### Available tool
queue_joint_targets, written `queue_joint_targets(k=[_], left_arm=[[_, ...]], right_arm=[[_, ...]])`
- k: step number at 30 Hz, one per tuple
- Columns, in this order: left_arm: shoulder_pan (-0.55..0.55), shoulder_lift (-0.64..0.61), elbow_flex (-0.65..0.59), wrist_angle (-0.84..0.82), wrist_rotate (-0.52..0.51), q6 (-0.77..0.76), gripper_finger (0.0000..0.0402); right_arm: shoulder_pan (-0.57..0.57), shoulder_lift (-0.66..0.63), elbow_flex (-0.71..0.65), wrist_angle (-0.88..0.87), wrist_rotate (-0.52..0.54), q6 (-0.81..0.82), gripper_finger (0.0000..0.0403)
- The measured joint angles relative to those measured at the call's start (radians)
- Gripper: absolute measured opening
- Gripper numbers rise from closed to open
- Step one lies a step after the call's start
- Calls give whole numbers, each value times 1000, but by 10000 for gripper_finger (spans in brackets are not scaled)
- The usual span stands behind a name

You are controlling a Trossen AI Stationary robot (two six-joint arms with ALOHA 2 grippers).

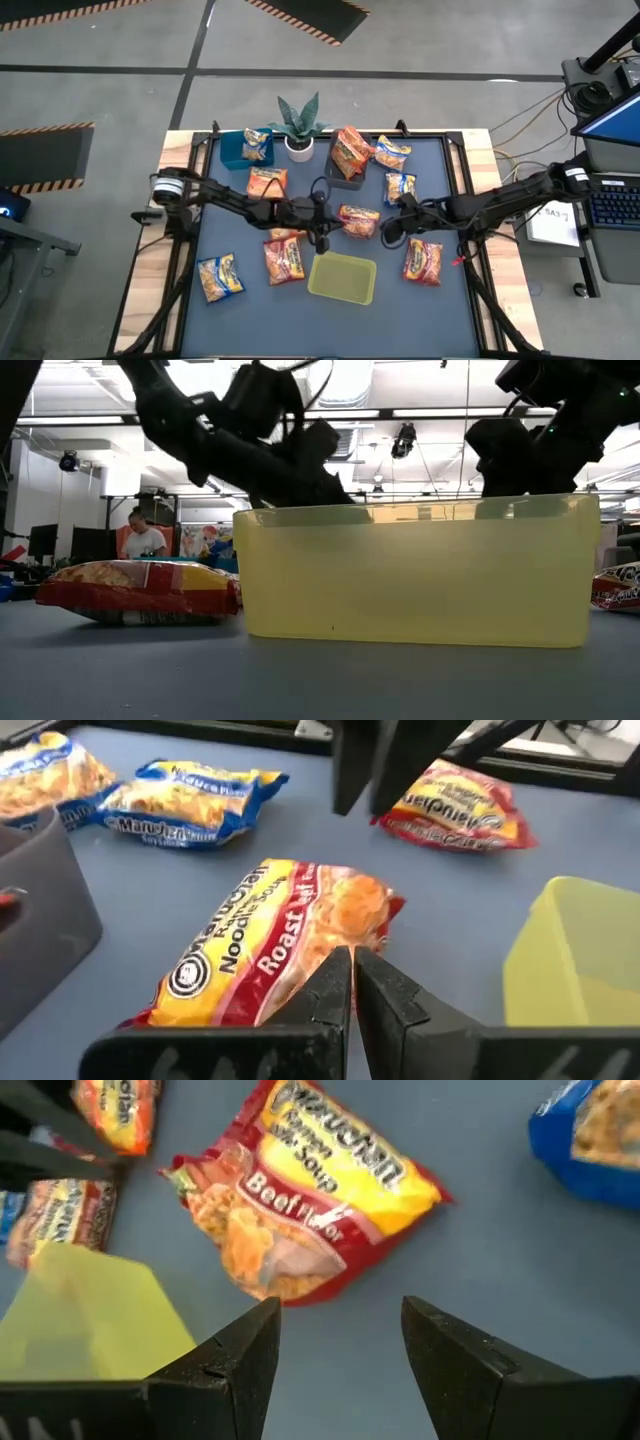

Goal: Sort Maruchan noodles
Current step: Put the red bag into the yellow bin

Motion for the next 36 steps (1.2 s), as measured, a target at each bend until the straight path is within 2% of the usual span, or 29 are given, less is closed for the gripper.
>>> queue_joint_targets(k=[8, 15, 21, 26, 36], left_arm=[[25, 69, -2, 21, -2, -3, 0], [39, 114, -1, 41, 3, -37, 0], [50, 121, -3, 13, -3, -44, 0], [50, 112, -3, 11, 9, -45, 0], [51, 94, -3, 30, 28, -28, 0]], right_arm=[[-3, 15, -13, 32, -2, 24, 201], [-9, 91, -15, 120, 27, 44, 234], [-9, 159, -15, 186, 44, 46, 273], [-9, 165, -15, 193, 51, 46, 298], [-9, 149, -14, 189, 51, 46, 322]])
